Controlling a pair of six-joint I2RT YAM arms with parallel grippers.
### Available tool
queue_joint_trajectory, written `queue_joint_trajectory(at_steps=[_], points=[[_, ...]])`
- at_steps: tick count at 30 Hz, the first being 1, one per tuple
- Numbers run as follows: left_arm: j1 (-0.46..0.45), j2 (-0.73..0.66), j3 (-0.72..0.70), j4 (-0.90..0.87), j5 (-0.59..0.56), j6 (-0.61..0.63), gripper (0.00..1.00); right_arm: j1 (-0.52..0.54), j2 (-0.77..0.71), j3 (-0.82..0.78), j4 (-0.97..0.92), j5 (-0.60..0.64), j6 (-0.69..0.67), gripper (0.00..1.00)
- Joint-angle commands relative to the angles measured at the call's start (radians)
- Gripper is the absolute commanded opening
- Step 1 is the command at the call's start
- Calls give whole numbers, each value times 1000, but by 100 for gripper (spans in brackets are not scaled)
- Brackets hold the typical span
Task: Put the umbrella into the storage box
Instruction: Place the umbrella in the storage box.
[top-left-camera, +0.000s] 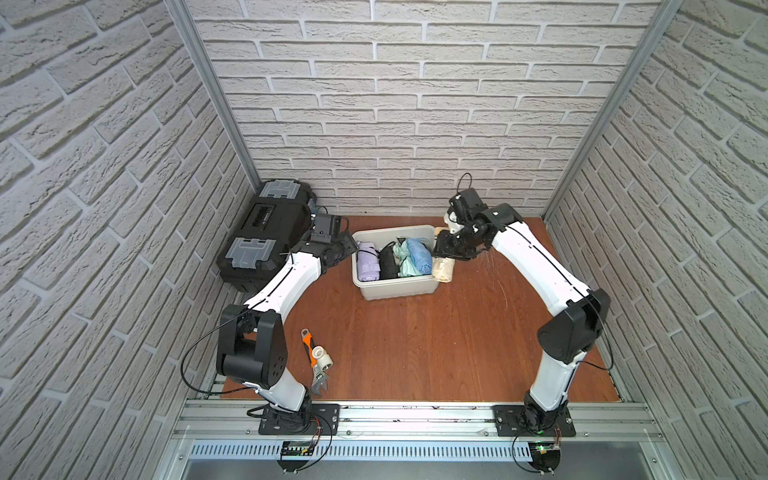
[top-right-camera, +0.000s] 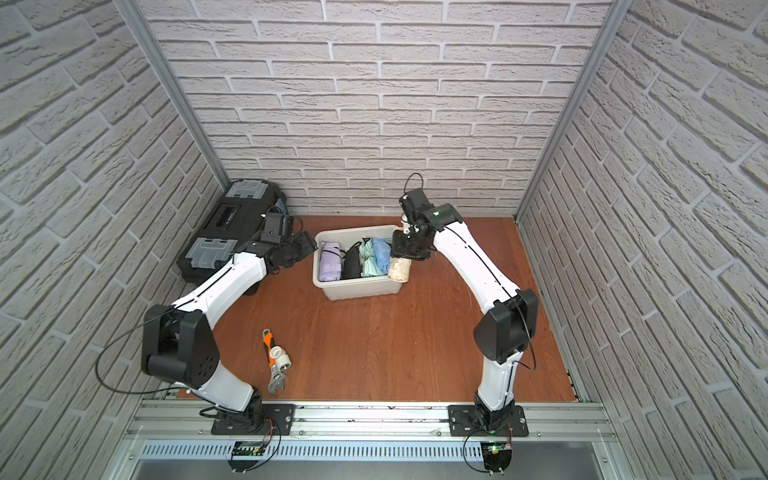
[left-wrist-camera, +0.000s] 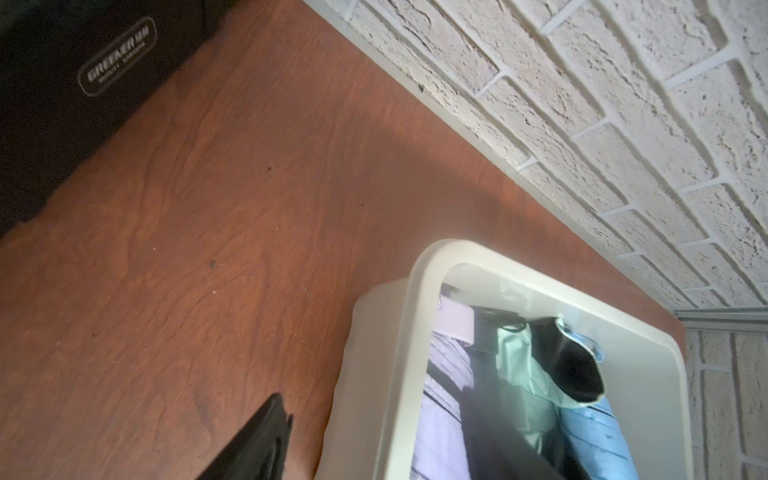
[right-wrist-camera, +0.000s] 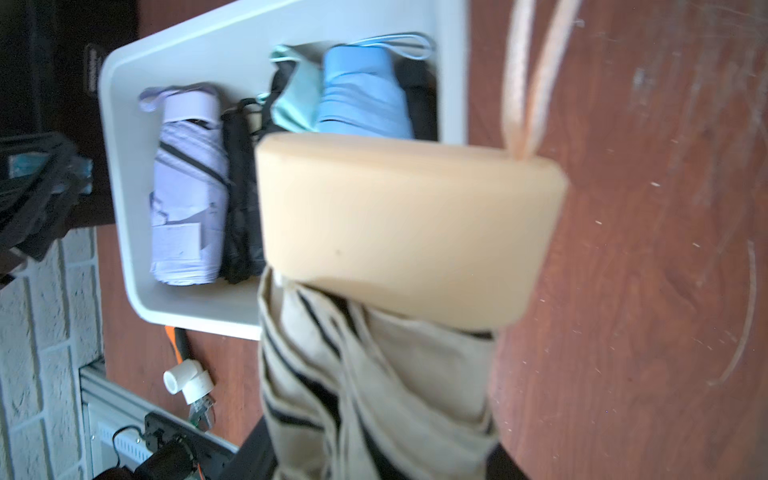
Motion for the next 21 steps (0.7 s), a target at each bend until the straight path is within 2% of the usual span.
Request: queue_joint_trajectory(at_steps=[1, 9, 15, 21], points=[[9, -25, -27, 53, 38, 16, 66, 48, 84, 140, -68, -53, -67, 35], [11, -19, -54, 41, 76, 85, 55, 106, 278, 346, 15, -82, -20, 33], [10, -5, -65, 28, 91, 137, 47, 109, 370, 385, 98, -43, 31, 30], [-4, 21, -61, 23, 109, 173, 41, 109, 432, 418, 98, -22, 24, 30]])
